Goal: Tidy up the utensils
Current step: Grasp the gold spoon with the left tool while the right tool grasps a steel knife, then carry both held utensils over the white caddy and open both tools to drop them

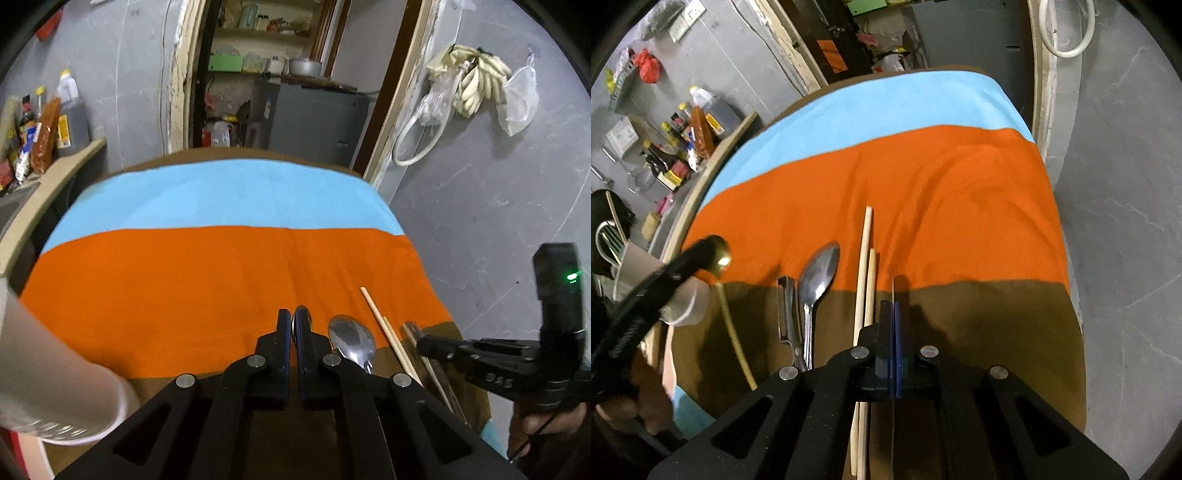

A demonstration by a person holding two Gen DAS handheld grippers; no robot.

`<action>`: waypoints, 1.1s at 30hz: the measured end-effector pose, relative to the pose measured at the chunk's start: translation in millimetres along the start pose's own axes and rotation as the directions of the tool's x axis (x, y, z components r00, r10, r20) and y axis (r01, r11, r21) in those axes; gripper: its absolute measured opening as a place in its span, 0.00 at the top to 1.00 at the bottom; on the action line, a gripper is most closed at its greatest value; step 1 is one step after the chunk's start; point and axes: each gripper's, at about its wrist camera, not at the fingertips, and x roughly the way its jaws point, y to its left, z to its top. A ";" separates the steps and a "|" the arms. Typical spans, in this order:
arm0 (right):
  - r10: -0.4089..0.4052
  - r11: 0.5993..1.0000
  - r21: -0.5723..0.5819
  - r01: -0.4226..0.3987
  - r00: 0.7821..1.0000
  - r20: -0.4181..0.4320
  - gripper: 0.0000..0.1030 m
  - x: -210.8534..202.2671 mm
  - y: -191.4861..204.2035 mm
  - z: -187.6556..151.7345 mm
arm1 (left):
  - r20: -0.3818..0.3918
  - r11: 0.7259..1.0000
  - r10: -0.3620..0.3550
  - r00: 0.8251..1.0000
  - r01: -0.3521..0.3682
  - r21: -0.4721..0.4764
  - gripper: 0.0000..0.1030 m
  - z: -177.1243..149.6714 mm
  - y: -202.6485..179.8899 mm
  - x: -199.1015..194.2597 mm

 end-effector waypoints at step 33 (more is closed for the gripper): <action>-0.133 0.990 0.037 0.139 0.794 0.594 0.99 -209.7 144.1 -58.1 | 0.284 0.997 -0.070 0.956 0.059 0.045 0.97 26.0 112.1 -196.2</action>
